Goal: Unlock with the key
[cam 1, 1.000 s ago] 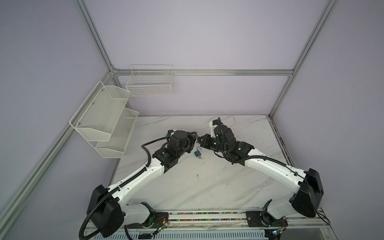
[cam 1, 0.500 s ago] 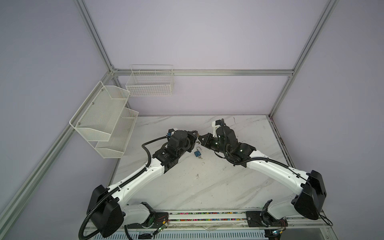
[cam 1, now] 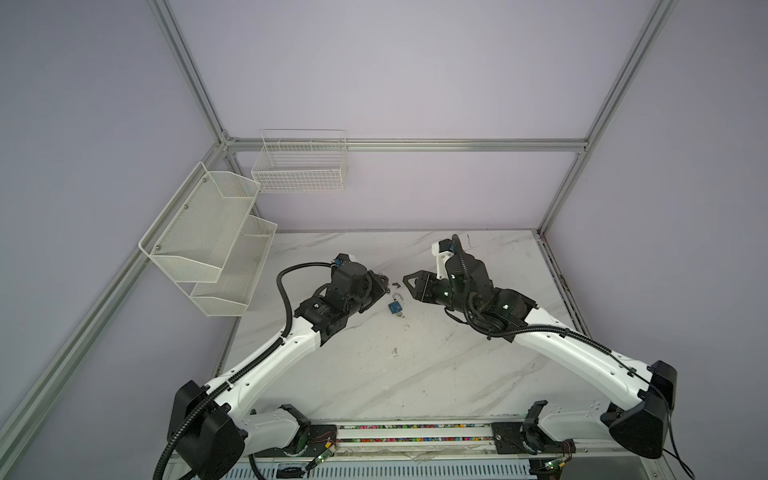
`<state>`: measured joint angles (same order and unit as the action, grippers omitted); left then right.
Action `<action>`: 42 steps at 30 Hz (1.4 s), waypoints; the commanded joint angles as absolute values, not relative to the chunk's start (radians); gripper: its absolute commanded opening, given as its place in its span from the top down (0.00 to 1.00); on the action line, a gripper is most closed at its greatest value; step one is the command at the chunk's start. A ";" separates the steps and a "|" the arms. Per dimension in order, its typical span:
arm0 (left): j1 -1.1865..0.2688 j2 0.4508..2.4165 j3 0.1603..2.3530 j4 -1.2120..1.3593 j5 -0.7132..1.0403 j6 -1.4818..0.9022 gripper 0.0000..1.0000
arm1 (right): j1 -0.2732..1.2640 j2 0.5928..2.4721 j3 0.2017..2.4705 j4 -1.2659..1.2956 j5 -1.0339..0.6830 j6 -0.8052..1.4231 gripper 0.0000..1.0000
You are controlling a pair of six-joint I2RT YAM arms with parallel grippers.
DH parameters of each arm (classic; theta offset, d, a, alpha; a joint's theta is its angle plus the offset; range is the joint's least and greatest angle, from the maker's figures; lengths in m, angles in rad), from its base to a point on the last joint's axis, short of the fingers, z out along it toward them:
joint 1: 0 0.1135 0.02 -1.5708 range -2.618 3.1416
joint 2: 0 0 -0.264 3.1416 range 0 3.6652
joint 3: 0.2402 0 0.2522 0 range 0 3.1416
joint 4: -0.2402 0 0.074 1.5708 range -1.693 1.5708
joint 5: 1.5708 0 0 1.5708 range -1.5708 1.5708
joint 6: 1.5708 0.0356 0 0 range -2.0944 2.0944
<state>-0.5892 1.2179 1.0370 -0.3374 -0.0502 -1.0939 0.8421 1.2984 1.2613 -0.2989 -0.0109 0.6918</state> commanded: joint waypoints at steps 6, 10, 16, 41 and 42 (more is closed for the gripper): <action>-0.588 1.057 0.910 -0.120 0.046 -0.510 1.00 | 0.787 1.271 1.353 -0.494 -0.113 0.542 0.45; -0.589 1.056 0.829 -0.022 0.106 -0.366 1.00 | 0.787 1.288 1.403 -0.570 -0.106 0.501 0.43; -0.605 1.063 0.714 0.182 0.140 -0.275 1.00 | 0.787 1.342 1.494 -0.679 -0.088 0.417 0.41; -0.741 1.149 0.637 0.425 0.018 -0.155 1.00 | 0.821 1.590 1.699 -0.834 0.064 0.392 0.36; -0.742 1.150 0.638 0.428 0.018 -0.153 1.00 | 0.821 1.597 1.704 -0.840 0.064 0.390 0.36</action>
